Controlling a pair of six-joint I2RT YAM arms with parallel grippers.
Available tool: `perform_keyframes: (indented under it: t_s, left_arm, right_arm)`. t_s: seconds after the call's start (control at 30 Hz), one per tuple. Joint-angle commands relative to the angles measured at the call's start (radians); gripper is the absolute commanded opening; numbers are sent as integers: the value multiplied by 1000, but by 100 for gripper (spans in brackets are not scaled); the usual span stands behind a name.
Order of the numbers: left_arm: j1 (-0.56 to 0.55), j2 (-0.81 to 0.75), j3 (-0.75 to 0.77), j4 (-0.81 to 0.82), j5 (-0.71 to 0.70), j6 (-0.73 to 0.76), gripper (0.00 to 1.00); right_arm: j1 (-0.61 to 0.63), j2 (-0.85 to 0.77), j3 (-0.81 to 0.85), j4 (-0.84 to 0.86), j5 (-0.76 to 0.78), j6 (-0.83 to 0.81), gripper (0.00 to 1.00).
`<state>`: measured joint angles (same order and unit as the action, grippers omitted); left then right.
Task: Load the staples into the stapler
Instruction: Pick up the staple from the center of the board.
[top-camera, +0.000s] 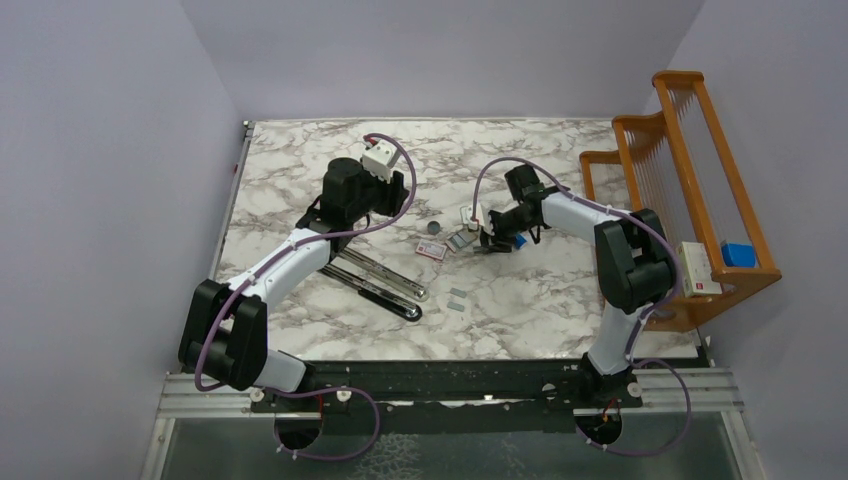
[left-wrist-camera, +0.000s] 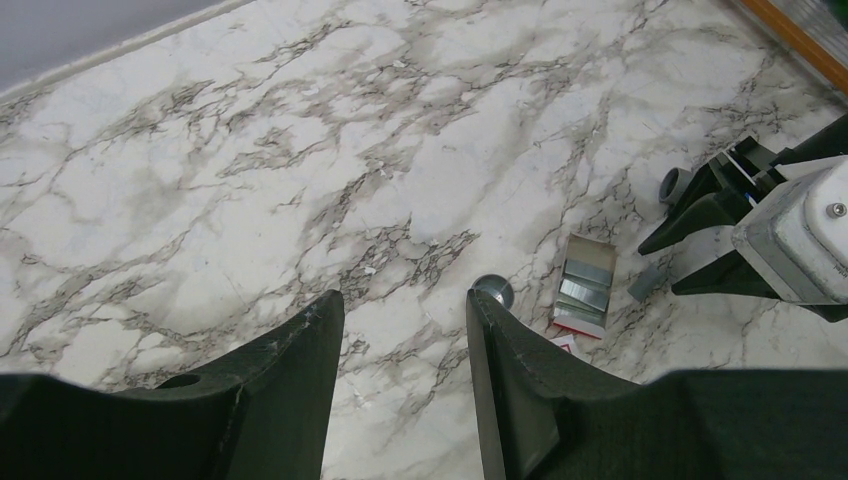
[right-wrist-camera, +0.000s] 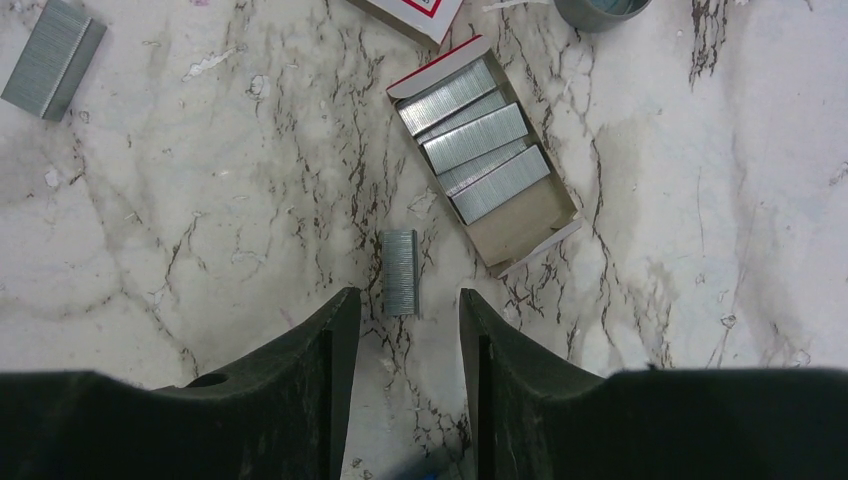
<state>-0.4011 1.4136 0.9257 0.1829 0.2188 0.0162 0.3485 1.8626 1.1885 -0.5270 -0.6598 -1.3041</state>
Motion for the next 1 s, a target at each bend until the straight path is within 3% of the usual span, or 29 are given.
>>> perform_keyframes:
  t_s: [0.0,0.33,0.97]
  left_arm:
    - [1,-22,28,-1,-6,10,52]
    - [1,-23,27,-1,-4,11,52]
    - [0,-25,29,-3,-4,13,52]
  right_arm:
    - [0,13,18,-56,-14,-37,44]
    - [1,47,17,-46,18,-37,41]
    - [0,73,41,-79,46,-21,27]
